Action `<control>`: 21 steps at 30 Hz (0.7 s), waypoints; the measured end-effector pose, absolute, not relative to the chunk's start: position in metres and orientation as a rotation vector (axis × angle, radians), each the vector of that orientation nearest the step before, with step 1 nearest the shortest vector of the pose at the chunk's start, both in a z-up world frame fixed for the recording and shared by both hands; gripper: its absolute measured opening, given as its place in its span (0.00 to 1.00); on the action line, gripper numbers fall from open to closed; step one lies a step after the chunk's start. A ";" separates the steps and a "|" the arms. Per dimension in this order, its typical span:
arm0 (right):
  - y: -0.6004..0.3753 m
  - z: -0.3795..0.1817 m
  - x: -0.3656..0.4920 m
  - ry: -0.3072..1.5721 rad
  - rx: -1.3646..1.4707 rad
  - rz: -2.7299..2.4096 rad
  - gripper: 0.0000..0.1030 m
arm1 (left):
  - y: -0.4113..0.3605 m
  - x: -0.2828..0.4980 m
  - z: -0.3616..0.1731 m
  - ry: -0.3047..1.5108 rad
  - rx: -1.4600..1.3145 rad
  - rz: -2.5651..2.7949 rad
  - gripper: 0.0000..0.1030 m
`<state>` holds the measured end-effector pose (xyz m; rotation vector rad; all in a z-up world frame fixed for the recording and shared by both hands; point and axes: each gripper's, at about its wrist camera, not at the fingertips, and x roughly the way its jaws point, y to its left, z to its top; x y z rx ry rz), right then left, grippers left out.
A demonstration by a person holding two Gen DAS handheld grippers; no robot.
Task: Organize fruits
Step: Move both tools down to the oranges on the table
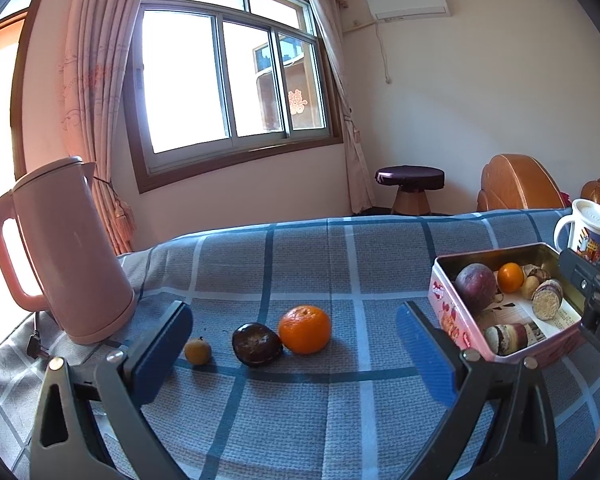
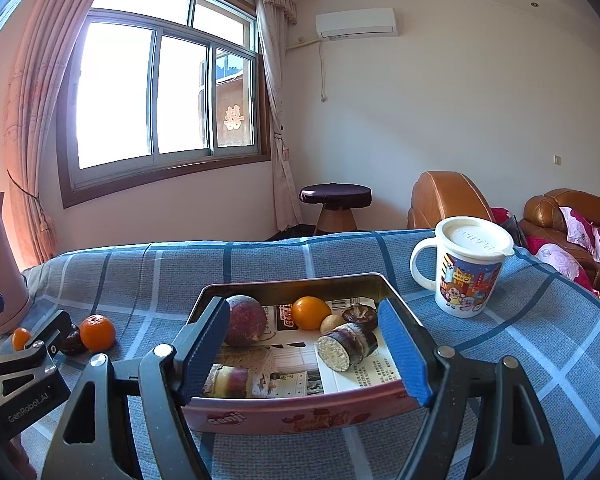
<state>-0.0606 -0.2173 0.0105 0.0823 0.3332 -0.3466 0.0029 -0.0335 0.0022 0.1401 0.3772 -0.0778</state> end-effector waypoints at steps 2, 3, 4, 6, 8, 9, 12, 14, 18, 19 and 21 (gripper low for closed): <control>-0.211 0.010 -0.059 0.335 0.084 -0.341 0.76 | -0.026 0.006 0.002 0.387 0.123 -0.073 1.00; -0.208 0.010 -0.059 0.337 0.086 -0.337 0.76 | -0.022 0.007 0.001 0.393 0.115 -0.071 1.00; -0.205 0.010 -0.058 0.338 0.088 -0.334 0.76 | -0.018 0.009 0.001 0.399 0.108 -0.068 1.00; -0.198 0.010 -0.056 0.340 0.091 -0.331 0.76 | -0.011 0.011 0.001 0.407 0.098 -0.063 1.00; -0.193 0.010 -0.053 0.345 0.094 -0.323 0.76 | -0.005 0.012 0.000 0.410 0.092 -0.056 1.00; -0.189 0.010 -0.051 0.348 0.094 -0.319 0.76 | -0.001 0.013 0.000 0.411 0.091 -0.051 1.00; -0.178 0.009 -0.048 0.349 0.091 -0.309 0.76 | 0.009 0.016 0.000 0.413 0.085 -0.038 1.00; -0.171 0.009 -0.045 0.352 0.089 -0.300 0.76 | 0.016 0.018 -0.001 0.413 0.084 -0.030 1.00; -0.156 0.009 -0.039 0.359 0.084 -0.281 0.76 | 0.030 0.022 -0.001 0.421 0.063 -0.018 1.00; -0.152 0.008 -0.038 0.360 0.082 -0.277 0.76 | 0.034 0.023 -0.001 0.423 0.059 -0.014 1.00; -0.145 0.008 -0.035 0.365 0.083 -0.265 0.76 | 0.040 0.025 -0.002 0.428 0.047 -0.008 1.00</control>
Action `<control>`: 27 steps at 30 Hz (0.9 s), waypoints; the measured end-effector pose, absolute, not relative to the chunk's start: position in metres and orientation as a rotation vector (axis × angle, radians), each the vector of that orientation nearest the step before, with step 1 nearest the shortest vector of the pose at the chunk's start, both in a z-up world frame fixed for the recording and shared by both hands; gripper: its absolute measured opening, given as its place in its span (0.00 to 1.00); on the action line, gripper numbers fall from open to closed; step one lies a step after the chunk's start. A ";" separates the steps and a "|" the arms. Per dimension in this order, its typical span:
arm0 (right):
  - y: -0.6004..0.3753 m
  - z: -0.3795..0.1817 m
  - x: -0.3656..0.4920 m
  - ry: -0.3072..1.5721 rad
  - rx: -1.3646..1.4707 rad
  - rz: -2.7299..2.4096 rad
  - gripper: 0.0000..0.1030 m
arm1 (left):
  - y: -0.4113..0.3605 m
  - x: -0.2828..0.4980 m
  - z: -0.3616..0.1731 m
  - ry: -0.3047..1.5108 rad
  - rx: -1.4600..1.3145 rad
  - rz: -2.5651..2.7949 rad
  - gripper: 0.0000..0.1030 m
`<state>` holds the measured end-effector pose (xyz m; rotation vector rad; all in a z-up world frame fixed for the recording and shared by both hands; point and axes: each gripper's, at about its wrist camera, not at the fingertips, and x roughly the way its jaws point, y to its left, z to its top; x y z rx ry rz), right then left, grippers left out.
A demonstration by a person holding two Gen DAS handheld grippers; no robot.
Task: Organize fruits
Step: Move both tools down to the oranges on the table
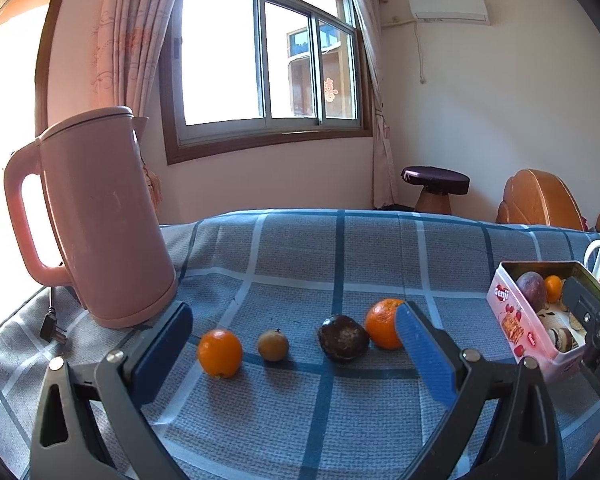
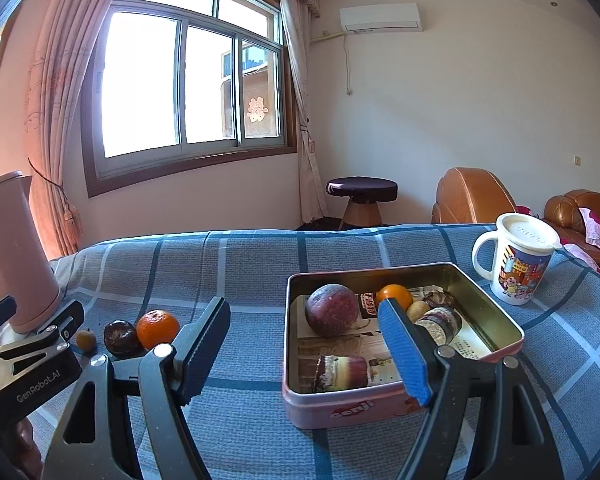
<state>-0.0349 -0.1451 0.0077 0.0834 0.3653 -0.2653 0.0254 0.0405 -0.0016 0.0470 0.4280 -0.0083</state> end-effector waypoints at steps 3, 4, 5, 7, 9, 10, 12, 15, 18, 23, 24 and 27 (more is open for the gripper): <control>-0.134 0.007 -0.030 0.373 0.079 -0.251 0.76 | 0.050 0.028 -0.002 0.435 0.035 -0.003 1.00; -0.130 0.006 -0.029 0.374 0.078 -0.246 0.76 | 0.052 0.029 -0.003 0.437 0.032 0.001 1.00; -0.127 0.007 -0.027 0.374 0.078 -0.241 0.76 | 0.055 0.030 -0.003 0.440 0.029 0.005 1.00; -0.120 0.006 -0.024 0.378 0.075 -0.231 0.76 | 0.061 0.032 -0.004 0.447 0.020 0.011 1.00; -0.114 0.006 -0.022 0.382 0.072 -0.221 0.76 | 0.066 0.035 -0.004 0.454 0.010 0.014 1.00; -0.111 0.005 -0.020 0.384 0.071 -0.216 0.76 | 0.069 0.036 -0.005 0.458 0.005 0.017 1.00; -0.105 0.005 -0.017 0.388 0.070 -0.208 0.76 | 0.074 0.038 -0.005 0.466 -0.003 0.021 1.00; -0.097 0.004 -0.011 0.402 0.073 -0.192 0.76 | 0.082 0.041 -0.006 0.477 -0.007 0.024 1.00; -0.091 0.002 -0.005 0.422 0.080 -0.171 0.76 | 0.094 0.048 -0.008 0.493 -0.005 0.051 1.00; -0.078 -0.002 0.006 0.457 0.087 -0.121 0.76 | 0.126 0.066 -0.012 0.560 -0.003 0.131 1.00; -0.075 -0.003 0.009 0.468 0.090 -0.106 0.76 | 0.134 0.070 -0.014 0.577 -0.002 0.151 1.00; -0.067 -0.007 0.020 0.510 0.096 -0.055 0.76 | 0.159 0.080 -0.019 0.622 -0.027 0.212 1.00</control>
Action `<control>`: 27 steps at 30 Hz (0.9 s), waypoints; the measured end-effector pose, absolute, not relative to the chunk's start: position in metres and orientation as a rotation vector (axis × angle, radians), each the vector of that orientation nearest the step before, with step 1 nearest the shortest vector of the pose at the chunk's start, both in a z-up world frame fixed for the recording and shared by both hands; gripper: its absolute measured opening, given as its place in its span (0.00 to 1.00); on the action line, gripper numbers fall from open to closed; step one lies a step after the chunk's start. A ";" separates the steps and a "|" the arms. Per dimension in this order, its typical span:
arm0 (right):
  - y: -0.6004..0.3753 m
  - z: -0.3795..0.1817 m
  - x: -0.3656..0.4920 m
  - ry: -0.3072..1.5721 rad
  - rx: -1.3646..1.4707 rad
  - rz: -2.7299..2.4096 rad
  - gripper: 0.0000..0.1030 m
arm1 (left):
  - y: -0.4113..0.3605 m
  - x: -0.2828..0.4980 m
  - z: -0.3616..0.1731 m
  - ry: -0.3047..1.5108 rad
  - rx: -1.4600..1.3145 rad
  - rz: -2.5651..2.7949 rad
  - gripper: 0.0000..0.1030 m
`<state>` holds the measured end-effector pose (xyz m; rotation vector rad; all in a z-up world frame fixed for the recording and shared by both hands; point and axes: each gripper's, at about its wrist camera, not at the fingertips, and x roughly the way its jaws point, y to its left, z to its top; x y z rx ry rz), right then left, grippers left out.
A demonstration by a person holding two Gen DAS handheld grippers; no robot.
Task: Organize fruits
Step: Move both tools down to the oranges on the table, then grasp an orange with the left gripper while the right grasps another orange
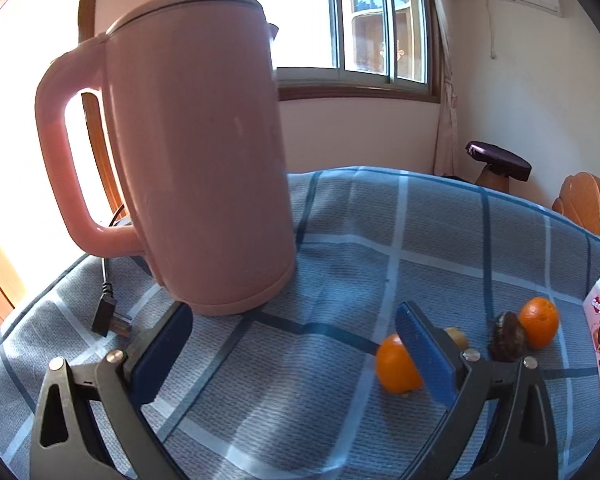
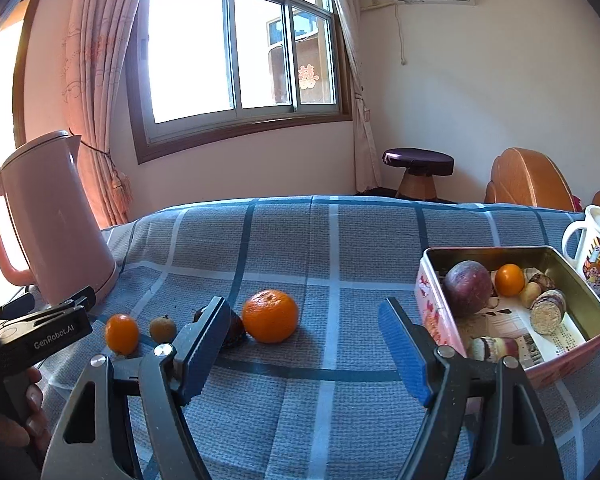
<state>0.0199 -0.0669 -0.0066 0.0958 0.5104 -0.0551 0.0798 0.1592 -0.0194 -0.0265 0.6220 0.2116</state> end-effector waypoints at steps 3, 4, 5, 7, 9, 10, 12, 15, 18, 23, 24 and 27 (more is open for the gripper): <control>-0.063 -0.013 0.034 0.570 0.115 -0.028 0.76 | 0.178 0.082 -0.021 0.642 -0.058 0.240 1.00; -0.066 -0.015 0.039 0.585 0.137 -0.023 0.75 | 0.182 0.082 -0.021 0.643 -0.061 0.240 1.00; -0.068 -0.018 0.043 0.598 0.159 -0.017 0.75 | 0.183 0.082 -0.021 0.645 -0.058 0.238 1.00; -0.073 -0.021 0.053 0.620 0.190 -0.005 0.71 | 0.183 0.083 -0.021 0.653 -0.041 0.231 1.00; -0.075 -0.024 0.062 0.642 0.205 0.009 0.67 | 0.181 0.083 -0.022 0.662 -0.041 0.206 1.00; -0.076 -0.025 0.066 0.653 0.207 0.009 0.67 | 0.179 0.084 -0.023 0.671 -0.045 0.177 1.00; -0.078 -0.029 0.076 0.687 0.212 0.029 0.67 | 0.171 0.085 -0.023 0.683 -0.045 0.111 1.00; -0.081 -0.036 0.089 0.736 0.232 0.045 0.66 | 0.154 0.085 -0.022 0.688 -0.005 0.032 1.00; -0.088 -0.041 0.096 0.764 0.272 0.043 0.63 | 0.137 0.087 -0.025 0.689 0.055 0.011 1.00; -0.084 -0.042 0.104 0.780 0.272 0.057 0.63 | 0.121 0.101 -0.037 0.743 0.091 0.002 0.93; -0.080 -0.044 0.108 0.797 0.263 0.061 0.62 | 0.118 0.103 -0.038 0.759 0.106 0.000 0.93; -0.080 -0.046 0.114 0.816 0.274 0.053 0.61 | 0.115 0.108 -0.042 0.786 0.110 -0.007 0.92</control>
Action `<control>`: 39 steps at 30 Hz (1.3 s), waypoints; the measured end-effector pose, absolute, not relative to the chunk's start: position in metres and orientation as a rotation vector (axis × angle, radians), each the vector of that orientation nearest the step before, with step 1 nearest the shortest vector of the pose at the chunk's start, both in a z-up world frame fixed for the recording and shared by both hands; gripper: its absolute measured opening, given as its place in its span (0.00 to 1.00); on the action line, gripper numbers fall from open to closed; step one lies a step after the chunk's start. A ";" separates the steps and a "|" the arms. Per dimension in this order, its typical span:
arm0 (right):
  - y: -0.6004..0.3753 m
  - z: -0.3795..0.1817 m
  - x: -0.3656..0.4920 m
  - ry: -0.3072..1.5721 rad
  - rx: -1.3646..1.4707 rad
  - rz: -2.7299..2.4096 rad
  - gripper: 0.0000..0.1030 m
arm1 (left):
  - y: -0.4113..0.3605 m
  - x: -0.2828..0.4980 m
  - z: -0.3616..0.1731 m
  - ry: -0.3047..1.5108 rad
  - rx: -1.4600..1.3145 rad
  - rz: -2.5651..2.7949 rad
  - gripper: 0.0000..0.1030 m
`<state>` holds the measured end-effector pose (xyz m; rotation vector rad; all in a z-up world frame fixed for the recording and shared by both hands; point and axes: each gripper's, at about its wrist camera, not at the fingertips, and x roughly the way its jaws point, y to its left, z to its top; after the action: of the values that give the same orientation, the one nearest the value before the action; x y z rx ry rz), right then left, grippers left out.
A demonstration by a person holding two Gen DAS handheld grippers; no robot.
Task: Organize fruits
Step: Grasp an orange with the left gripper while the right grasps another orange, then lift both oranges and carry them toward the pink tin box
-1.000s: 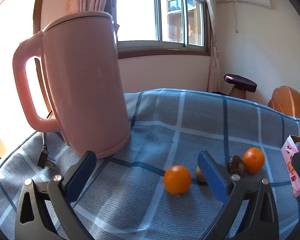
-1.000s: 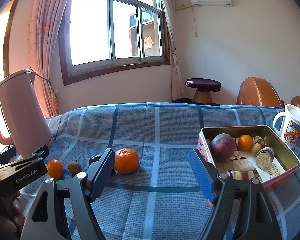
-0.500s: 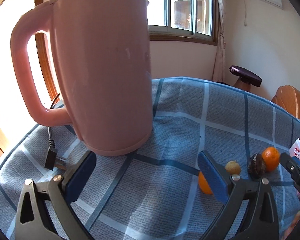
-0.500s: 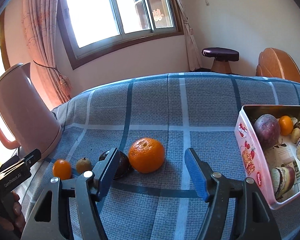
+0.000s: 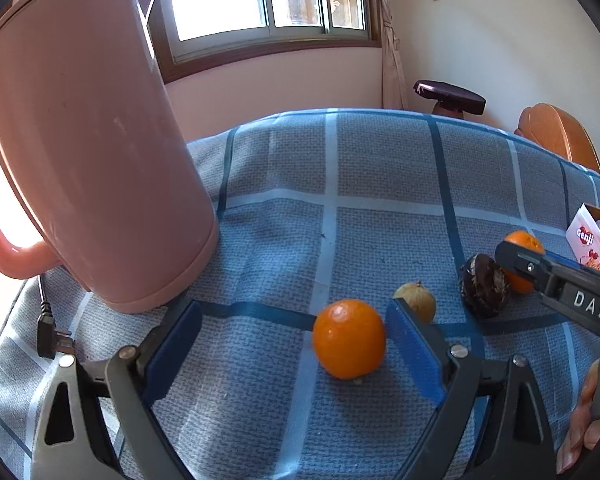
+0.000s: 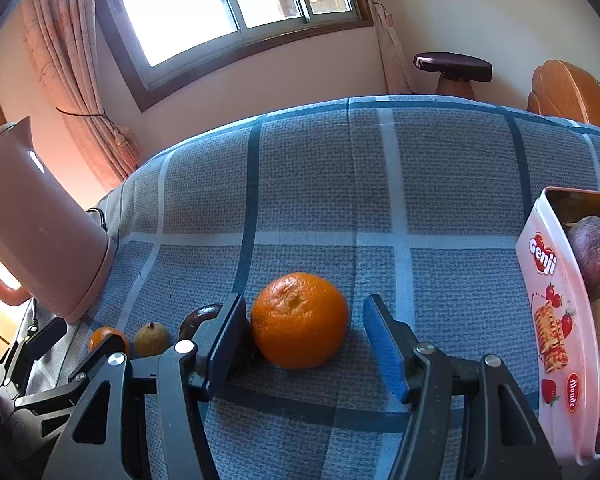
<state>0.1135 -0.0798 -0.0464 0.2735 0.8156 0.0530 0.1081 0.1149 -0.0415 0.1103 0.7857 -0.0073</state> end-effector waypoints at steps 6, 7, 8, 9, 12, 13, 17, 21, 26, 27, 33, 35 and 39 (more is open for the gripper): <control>-0.076 -0.047 0.120 0.837 0.249 0.032 0.57 | 0.122 0.122 -0.057 0.896 0.028 -0.057 0.87; -0.075 -0.047 0.120 0.838 0.245 0.029 0.57 | 0.121 0.126 -0.061 0.925 0.021 -0.067 0.88; -0.076 -0.047 0.120 0.838 0.246 0.029 0.57 | 0.121 0.127 -0.060 0.916 0.009 -0.072 0.87; -0.076 -0.047 0.121 0.838 0.245 0.029 0.57 | 0.122 0.128 -0.060 0.915 -0.005 -0.070 0.87; -0.073 -0.046 0.122 0.849 0.196 0.006 0.57 | 0.123 0.128 -0.059 0.907 -0.017 -0.068 0.80; -0.072 -0.047 0.124 0.857 0.174 -0.004 0.57 | 0.124 0.127 -0.059 0.901 -0.023 -0.072 0.74; -0.071 -0.047 0.123 0.867 0.122 -0.012 0.49 | 0.124 0.123 -0.056 0.883 -0.034 -0.111 0.39; -0.077 -0.046 0.111 0.860 0.135 0.021 0.48 | 0.125 0.120 -0.055 0.877 -0.043 -0.110 0.36; -0.088 -0.034 0.082 0.739 0.216 0.084 0.48 | 0.131 0.103 -0.043 0.786 -0.057 -0.106 0.36; -0.089 -0.030 0.074 0.700 0.218 0.094 0.48 | 0.132 0.099 -0.039 0.757 -0.060 -0.101 0.36; -0.082 -0.005 0.030 0.494 0.151 0.070 0.48 | 0.142 0.078 -0.020 0.592 -0.085 -0.051 0.36; -0.076 0.001 0.022 0.450 0.108 0.045 0.48 | 0.140 0.072 -0.015 0.549 -0.070 -0.029 0.36; -0.066 0.005 0.013 0.412 0.028 0.010 0.48 | 0.135 0.066 -0.009 0.485 -0.039 0.003 0.36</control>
<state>0.0129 -0.0662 0.0051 0.0284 0.4119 0.0096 0.0659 0.1355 -0.0095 -0.0392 0.4853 0.0026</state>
